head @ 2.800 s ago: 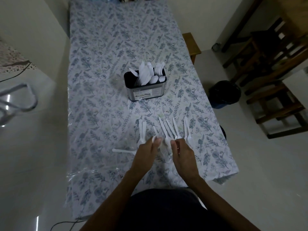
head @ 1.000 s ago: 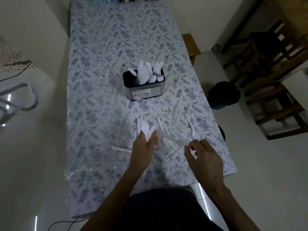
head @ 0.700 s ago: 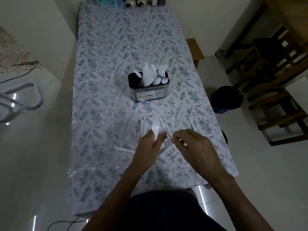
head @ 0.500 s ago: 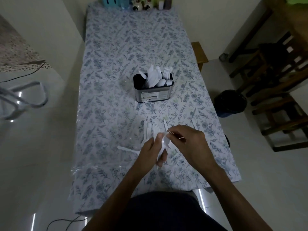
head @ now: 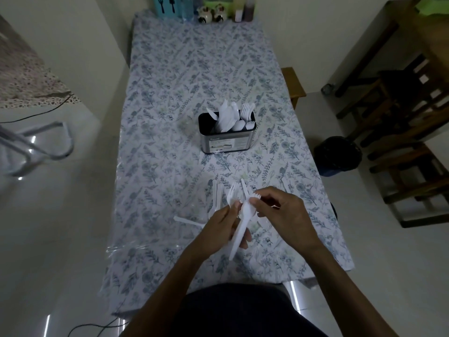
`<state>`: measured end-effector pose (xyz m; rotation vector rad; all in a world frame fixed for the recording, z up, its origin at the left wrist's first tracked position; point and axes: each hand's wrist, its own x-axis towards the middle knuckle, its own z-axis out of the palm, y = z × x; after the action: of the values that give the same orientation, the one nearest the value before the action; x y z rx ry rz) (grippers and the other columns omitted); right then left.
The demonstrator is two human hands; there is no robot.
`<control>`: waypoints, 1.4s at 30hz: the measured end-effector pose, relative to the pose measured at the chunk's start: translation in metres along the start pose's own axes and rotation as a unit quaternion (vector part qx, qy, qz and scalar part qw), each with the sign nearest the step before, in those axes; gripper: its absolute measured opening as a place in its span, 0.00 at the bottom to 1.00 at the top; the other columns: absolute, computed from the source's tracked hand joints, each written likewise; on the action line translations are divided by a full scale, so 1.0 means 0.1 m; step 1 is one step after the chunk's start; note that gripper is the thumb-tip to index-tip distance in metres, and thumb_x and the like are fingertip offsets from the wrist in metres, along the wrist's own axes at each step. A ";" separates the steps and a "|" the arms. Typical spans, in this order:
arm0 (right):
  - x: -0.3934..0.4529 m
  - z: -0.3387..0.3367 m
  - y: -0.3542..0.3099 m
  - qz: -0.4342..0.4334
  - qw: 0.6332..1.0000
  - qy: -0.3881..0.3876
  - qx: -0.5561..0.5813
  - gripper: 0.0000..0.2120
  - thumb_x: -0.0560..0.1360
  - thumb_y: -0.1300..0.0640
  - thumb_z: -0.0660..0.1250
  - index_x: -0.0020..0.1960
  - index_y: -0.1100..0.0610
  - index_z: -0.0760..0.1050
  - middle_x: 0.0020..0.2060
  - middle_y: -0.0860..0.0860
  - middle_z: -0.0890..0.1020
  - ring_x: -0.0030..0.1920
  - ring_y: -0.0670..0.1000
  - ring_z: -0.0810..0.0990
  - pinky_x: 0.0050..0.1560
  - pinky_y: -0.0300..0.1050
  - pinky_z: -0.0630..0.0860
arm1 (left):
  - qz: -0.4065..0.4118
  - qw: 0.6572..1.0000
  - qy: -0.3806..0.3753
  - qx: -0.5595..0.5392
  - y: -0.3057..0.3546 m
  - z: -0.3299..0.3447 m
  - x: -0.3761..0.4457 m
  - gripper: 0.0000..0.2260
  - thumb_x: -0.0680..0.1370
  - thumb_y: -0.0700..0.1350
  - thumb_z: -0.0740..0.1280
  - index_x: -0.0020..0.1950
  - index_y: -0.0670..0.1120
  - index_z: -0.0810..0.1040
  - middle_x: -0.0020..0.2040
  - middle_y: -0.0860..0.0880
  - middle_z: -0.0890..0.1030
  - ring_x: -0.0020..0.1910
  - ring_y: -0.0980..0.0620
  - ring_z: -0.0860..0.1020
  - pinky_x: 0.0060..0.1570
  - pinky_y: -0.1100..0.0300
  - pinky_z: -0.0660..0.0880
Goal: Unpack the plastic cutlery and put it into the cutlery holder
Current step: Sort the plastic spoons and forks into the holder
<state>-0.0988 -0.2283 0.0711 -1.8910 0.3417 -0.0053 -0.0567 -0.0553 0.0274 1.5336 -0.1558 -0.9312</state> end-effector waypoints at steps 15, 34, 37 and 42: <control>0.06 -0.16 0.00 0.155 0.979 -0.040 0.123 0.21 0.73 0.48 0.77 0.64 0.50 0.79 0.50 0.52 0.87 0.51 0.51 0.87 0.60 0.55 0.81 | 0.072 0.972 0.076 0.211 -0.06 0.27 0.13 0.22 0.86 0.61 0.49 0.59 0.51 0.78 0.40 0.55 0.80 0.39 0.57 0.77 0.46 0.53 0.77; 2.44 -1.04 -1.22 -0.198 0.966 0.007 -0.165 0.16 0.74 0.51 0.70 0.44 0.67 0.78 0.38 0.60 0.85 0.41 0.60 0.83 0.42 0.57 0.80 | 0.239 0.861 0.194 0.406 2.12 -0.60 1.97 0.18 0.75 0.53 0.76 0.46 0.36 0.83 0.46 0.41 0.81 0.43 0.45 0.80 0.45 0.54 0.74; 2.61 -1.01 -1.08 -0.196 0.965 0.001 -0.173 0.15 0.75 0.53 0.70 0.41 0.66 0.75 0.36 0.59 0.82 0.36 0.56 0.80 0.40 0.52 0.76 | 0.223 0.865 0.197 0.404 2.11 -0.64 2.17 0.18 0.73 0.53 0.78 0.45 0.36 0.83 0.43 0.41 0.82 0.41 0.45 0.81 0.44 0.53 0.75; 2.78 -0.93 -0.86 -0.182 0.965 -0.010 -0.190 0.15 0.76 0.55 0.70 0.38 0.64 0.72 0.31 0.54 0.79 0.31 0.52 0.73 0.32 0.38 0.68 | 0.188 0.878 0.214 0.385 1.87 -0.67 2.39 0.16 0.72 0.52 0.79 0.43 0.39 0.84 0.41 0.43 0.83 0.40 0.46 0.82 0.44 0.49 0.78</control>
<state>0.1716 -0.3548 0.1370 -2.3100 -0.0290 -0.1775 0.2211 -0.1861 0.0772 2.2966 -0.5324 -0.1788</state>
